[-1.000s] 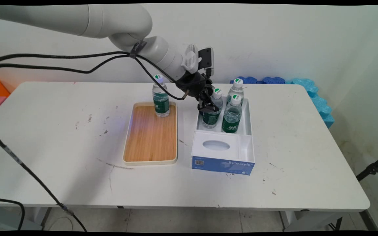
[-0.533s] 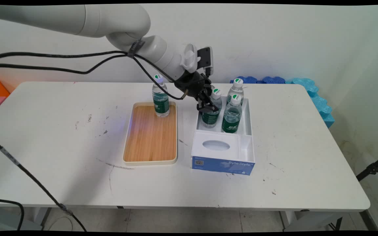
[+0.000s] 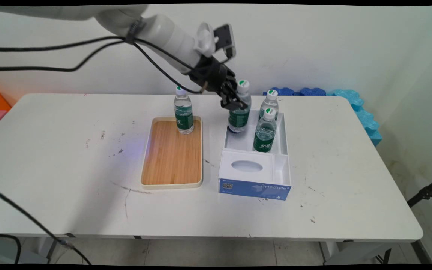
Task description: Place the picked object on the tray
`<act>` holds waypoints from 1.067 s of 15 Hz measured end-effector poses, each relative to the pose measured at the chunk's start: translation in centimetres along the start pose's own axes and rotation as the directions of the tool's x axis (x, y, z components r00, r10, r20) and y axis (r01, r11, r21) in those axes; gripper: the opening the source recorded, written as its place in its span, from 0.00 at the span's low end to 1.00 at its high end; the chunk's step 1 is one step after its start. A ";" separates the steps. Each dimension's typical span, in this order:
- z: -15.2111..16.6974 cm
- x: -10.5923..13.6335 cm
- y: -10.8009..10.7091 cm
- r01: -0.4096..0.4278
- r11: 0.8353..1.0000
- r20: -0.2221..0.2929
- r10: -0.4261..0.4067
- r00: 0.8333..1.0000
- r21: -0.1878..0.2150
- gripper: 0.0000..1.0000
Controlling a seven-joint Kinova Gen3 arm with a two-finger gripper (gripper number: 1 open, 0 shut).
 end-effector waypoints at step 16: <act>-15.5 -9.6 -0.3 0.144 0.989 0.012 -0.145 0.989 0.036 0.00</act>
